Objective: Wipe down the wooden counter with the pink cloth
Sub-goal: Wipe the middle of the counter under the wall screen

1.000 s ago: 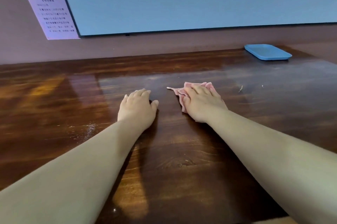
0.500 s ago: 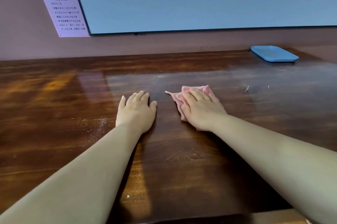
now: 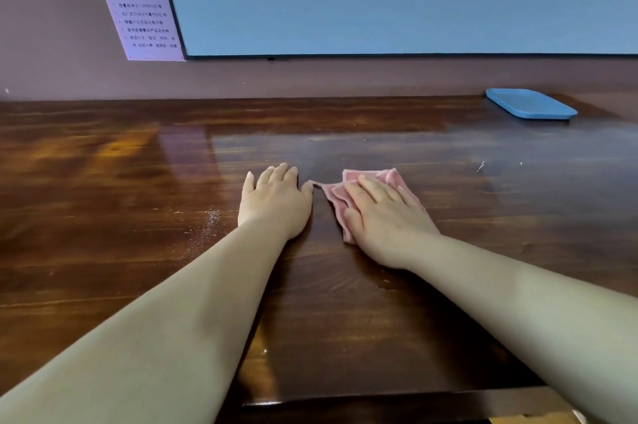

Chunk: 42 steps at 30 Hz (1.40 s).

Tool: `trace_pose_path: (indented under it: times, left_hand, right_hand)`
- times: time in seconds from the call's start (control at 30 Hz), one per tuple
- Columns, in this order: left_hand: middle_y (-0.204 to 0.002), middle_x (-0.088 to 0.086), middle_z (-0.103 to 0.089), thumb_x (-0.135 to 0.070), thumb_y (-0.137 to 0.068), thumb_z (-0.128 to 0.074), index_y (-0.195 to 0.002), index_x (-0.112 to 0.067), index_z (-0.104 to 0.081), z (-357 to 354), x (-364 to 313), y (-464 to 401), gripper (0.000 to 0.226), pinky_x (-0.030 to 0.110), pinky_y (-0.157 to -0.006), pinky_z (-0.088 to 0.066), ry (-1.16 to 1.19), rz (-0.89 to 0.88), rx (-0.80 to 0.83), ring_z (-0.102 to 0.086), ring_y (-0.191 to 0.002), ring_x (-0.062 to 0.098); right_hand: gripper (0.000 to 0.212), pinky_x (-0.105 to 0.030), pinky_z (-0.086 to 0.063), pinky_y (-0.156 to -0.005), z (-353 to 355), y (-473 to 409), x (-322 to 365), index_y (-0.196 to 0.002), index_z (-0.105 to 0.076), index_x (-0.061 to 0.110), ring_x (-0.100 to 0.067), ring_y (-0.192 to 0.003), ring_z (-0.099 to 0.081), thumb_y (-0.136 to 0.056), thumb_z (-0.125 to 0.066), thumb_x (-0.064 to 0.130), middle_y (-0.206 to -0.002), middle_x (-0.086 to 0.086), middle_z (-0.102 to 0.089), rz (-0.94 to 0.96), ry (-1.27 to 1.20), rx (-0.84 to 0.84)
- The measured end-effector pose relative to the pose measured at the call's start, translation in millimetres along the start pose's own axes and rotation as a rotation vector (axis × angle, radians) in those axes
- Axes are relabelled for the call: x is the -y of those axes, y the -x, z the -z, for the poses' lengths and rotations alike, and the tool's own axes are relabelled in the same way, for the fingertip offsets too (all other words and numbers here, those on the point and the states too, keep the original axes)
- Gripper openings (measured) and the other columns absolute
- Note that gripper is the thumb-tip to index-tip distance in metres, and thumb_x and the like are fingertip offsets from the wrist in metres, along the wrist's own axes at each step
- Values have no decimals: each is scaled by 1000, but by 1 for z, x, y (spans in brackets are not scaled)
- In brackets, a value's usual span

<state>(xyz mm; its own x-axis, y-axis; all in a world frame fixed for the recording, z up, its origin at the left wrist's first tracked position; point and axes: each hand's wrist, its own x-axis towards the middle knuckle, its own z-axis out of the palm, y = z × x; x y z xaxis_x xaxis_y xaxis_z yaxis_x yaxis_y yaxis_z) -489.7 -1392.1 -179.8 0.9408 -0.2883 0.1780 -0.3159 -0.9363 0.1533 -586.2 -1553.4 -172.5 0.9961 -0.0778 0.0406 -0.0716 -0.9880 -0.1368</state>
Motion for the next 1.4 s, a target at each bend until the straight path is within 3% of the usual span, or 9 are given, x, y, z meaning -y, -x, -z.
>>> trace_pose_path:
  times: [0.23,0.5,0.63,0.77,0.93,1.17,1.3,1.4]
  left_hand:
    - [-160,-6,-18,-48,-100,-20,-152,-22,-24,2,-3,0,58,43,-119,1,29,6,1,-9,-148,14]
    - [-159,-5,-21,-46,-100,-22,-151,-22,-27,0,-1,-3,57,44,-119,4,50,1,-17,-12,-147,14]
    - [-158,-3,-25,-45,-98,-37,-151,-21,-26,12,1,-4,59,45,-118,6,141,-23,-43,-15,-147,15]
    - [-154,-1,-36,-40,-96,-46,-149,-21,-32,29,26,-4,57,41,-118,2,149,-68,-138,-21,-145,15]
    - [-155,1,-33,-43,-96,-45,-149,-18,-31,41,81,6,60,43,-118,-2,-16,37,-101,-21,-145,17]
    - [-156,4,-32,-45,-100,-34,-150,-17,-31,46,139,14,57,44,-118,-4,-13,248,-69,-24,-145,21]
    - [-155,3,-32,-44,-101,-28,-149,-17,-33,44,162,17,55,43,-119,-3,-21,331,-84,-22,-145,21]
    - [-157,0,-28,-45,-101,-25,-150,-19,-32,41,163,20,56,42,-119,-2,-14,356,-62,-18,-146,18]
  right_hand:
    - [53,-40,-6,-124,15,-42,18,-157,-27,26,-19,-153,-13,-107,-18,42,-167,2,-18,-110,-7,-4]
    - [56,-42,-6,-125,-1,-23,23,-158,-21,30,-18,-155,-9,-105,-16,48,-168,2,-15,-52,4,-5]
    - [53,-40,-6,-124,12,-40,35,-156,-28,25,-19,-153,-14,-107,-18,43,-166,0,-22,-84,-26,-18]
    - [54,-41,-1,-124,-3,-13,36,-157,-24,28,-17,-154,-8,-105,-20,41,-167,2,-16,18,-13,9]
    - [49,-43,-12,-123,5,-34,45,-152,-33,26,-21,-151,-20,-106,-20,39,-163,0,-25,-20,-9,2]
    - [53,-43,-9,-124,-2,-22,53,-155,-28,27,-19,-153,-14,-104,-19,38,-166,1,-20,34,-2,33]
    - [46,-41,-17,-121,4,-39,60,-141,-46,26,-18,-146,-29,-104,-21,35,-156,3,-38,22,-28,-20]
    - [46,-40,-17,-121,9,-55,71,-144,-44,24,-20,-147,-28,-105,-21,34,-157,0,-36,-35,-26,-27]
